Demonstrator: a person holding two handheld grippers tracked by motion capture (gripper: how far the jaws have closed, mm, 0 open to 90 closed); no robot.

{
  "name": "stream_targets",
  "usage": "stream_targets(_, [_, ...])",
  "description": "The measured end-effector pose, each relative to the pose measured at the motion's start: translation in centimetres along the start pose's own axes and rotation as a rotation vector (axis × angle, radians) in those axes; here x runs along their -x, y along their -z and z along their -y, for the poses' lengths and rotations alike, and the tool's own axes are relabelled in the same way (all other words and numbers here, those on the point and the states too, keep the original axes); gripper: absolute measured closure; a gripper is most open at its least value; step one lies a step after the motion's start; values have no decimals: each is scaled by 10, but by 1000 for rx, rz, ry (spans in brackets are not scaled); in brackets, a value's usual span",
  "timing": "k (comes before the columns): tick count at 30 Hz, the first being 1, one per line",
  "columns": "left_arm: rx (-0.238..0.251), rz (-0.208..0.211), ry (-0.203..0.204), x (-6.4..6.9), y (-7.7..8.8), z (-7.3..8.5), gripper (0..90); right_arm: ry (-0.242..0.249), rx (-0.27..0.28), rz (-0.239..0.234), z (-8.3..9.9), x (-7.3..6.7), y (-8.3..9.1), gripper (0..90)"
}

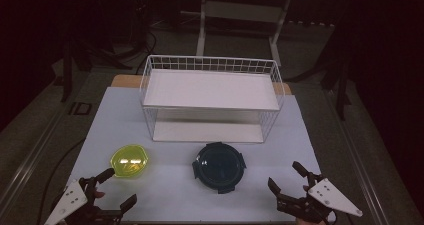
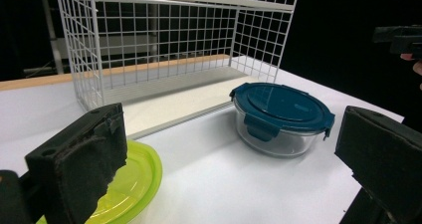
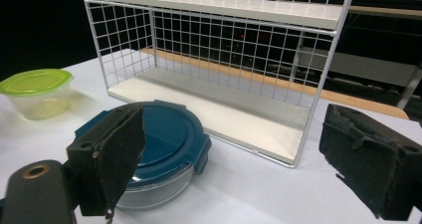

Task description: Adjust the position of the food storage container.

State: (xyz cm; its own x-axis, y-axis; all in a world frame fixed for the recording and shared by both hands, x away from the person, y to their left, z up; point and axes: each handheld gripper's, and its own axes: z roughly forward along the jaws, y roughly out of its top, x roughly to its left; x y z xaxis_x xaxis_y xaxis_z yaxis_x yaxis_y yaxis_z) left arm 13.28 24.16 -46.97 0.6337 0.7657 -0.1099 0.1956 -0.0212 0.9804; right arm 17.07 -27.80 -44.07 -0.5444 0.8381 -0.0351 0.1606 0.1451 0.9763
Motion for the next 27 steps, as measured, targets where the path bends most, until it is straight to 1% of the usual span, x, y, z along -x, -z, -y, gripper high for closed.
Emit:
stream_targets(5, [1,2,-1,0,0,0,0,4,12,-10,-6,-3,4,106])
stream_targets(6, [2,1,-1,0,0,0,0,-1,16,-16,-8,-4,5,106])
stream_targets(7, [4,2,0,0,0,-1,0,6,27,-22,-12,-5,6,105])
stream_targets(8, [4,2,0,0,0,-1,0,6,27,-22,-12,-5,6,105])
stream_targets(9, [5,2,-1,0,0,-1,0,20,27,-21,-15,-6,6,105])
stream_targets(13, [5,2,1,0,0,-1,0,19,9,-50,-19,-6,2,105])
stream_targets(14, [5,2,1,0,0,-1,0,19,9,-50,-19,-6,2,105])
stream_targets(16, [6,2,2,-1,0,-1,0,10,-10,-32,-21,-5,-3,105])
stream_targets(19, [5,3,1,-1,0,-1,0,3,-9,-38,-23,-5,-6,105])
stream_targets(20, [5,5,2,0,-1,-1,0,11,-18,-58,-24,-4,-11,105])
stream_targets(21, [5,6,3,0,-1,-1,0,23,-24,-60,-25,-3,-14,105])
stream_targets(24, [3,8,1,0,-1,0,0,28,-27,-64,-25,-3,-17,106])
stream_targets(25, [2,8,1,0,-1,0,0,37,-39,-74,-27,-3,-25,127])
stream_targets(26, [3,8,1,0,-1,0,0,30,-40,-79,-27,-3,-29,135])
stream_targets(27, [3,9,2,0,-1,0,0,22,-46,-98,-27,-2,-33,140])
